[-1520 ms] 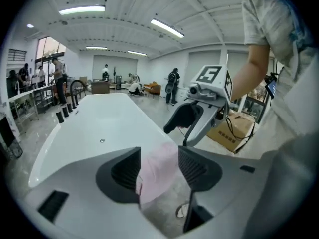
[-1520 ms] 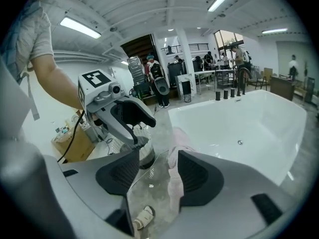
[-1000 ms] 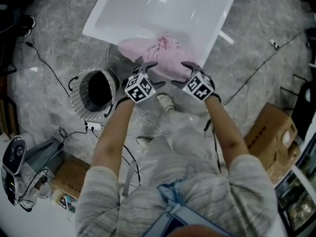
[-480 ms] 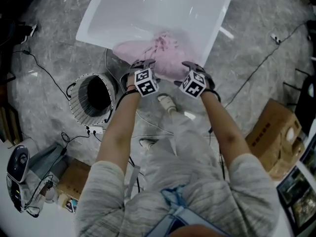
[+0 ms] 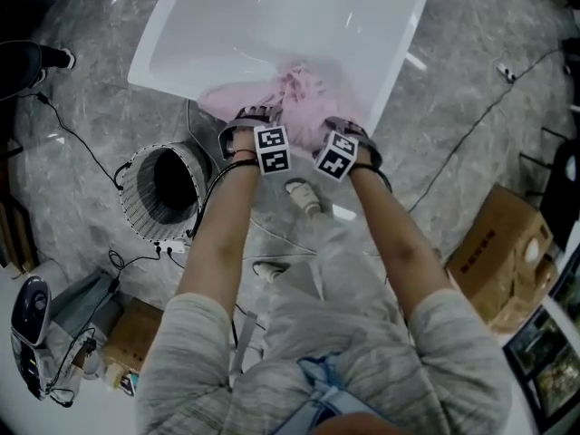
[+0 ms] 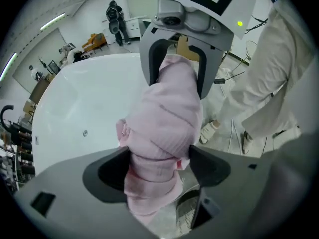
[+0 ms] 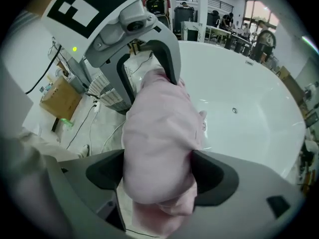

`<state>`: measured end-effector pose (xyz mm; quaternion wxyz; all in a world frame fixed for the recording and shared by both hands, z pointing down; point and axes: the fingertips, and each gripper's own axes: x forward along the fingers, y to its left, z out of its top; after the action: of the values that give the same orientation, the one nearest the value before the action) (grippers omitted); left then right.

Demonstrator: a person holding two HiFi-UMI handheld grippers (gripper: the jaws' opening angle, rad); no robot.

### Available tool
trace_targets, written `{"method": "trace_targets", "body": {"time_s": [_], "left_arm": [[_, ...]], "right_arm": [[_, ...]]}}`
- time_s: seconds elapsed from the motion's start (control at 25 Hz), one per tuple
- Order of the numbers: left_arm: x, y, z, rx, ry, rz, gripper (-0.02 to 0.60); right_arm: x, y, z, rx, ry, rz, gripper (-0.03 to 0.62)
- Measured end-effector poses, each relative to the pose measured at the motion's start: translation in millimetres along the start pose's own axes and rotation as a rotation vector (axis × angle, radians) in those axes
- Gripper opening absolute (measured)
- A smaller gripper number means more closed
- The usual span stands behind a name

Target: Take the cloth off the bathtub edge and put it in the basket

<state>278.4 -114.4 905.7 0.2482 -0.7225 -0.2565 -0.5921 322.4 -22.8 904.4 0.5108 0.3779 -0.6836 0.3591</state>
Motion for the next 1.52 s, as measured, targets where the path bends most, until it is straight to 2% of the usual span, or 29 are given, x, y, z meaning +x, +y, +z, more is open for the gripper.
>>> {"method": "trace_targets", "body": {"time_s": [0.2, 0.36, 0.48, 0.6, 0.68, 0.84, 1.0, 1.08, 1.12, 1.28, 1.52], "left_arm": [[14, -3, 2, -0.021, -0.001, -0.091, 0.370], [18, -1, 7, -0.017, -0.018, -0.084, 0.368], [16, 1, 7, -0.035, -0.036, -0.088, 0.368], [10, 2, 10, -0.057, -0.063, -0.120, 0.337], [8, 2, 13, -0.066, -0.071, -0.123, 0.322], [-1, 2, 21, -0.070, -0.101, -0.111, 0.283], [-17, -1, 28, -0.058, -0.143, -0.121, 0.204], [-25, -4, 32, -0.105, -0.175, -0.133, 0.102], [-28, -7, 32, -0.149, -0.195, -0.137, 0.093], [-44, -17, 31, -0.301, -0.252, -0.125, 0.091], [-75, -11, 30, -0.361, -0.273, -0.060, 0.091]], "right_arm": [[20, 10, -1, 0.016, 0.026, 0.039, 0.387], [24, 7, -5, 0.004, 0.027, 0.008, 0.387], [22, 8, -2, 0.012, 0.017, 0.034, 0.387], [15, 7, 0, 0.047, 0.006, 0.057, 0.383], [11, 5, 2, 0.067, -0.006, 0.050, 0.335], [3, 2, 6, 0.061, -0.030, 0.022, 0.288], [-13, 3, 11, 0.077, -0.074, -0.008, 0.224], [-22, 3, 13, 0.092, -0.103, -0.024, 0.178], [-26, 5, 15, 0.092, -0.115, -0.032, 0.115], [-39, 19, 19, 0.089, -0.134, -0.044, 0.089], [-69, 24, 33, 0.073, -0.158, -0.056, 0.089]]}}
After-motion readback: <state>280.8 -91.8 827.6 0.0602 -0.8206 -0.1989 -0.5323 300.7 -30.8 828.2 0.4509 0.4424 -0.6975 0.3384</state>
